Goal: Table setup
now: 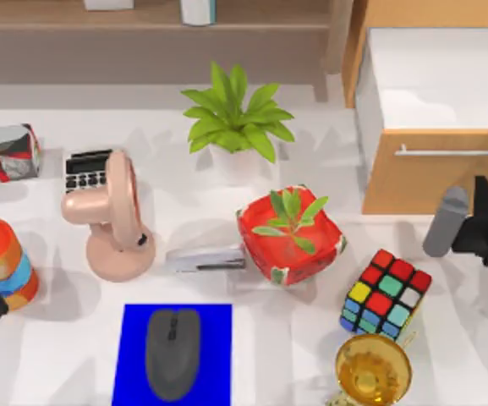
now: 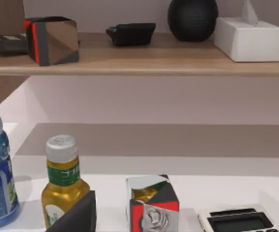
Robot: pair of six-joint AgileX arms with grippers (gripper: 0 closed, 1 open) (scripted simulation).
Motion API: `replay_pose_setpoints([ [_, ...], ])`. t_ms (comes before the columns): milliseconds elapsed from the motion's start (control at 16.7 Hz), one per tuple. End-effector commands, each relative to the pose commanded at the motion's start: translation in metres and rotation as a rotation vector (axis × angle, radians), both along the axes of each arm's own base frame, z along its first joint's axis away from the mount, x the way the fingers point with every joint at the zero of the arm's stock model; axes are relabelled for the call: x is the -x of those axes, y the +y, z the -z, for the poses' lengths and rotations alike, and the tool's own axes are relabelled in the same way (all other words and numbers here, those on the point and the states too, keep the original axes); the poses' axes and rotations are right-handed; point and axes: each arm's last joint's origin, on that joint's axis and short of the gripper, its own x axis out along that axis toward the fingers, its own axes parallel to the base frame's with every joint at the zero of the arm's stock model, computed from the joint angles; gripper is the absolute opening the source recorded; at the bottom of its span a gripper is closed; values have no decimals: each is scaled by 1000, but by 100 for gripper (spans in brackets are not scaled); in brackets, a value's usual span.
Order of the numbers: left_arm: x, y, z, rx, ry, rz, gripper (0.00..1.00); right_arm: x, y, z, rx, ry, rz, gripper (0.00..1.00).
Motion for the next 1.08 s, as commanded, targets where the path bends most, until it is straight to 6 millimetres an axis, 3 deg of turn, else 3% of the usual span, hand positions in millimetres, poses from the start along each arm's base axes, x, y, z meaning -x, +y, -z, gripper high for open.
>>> replay_pose_setpoints([
  [300,0,0,0,0,0,0,100,-7,0,1,0,1,-1,100],
  [1080,0,0,0,0,0,0,100,-7,0,1,0,1,-1,2],
])
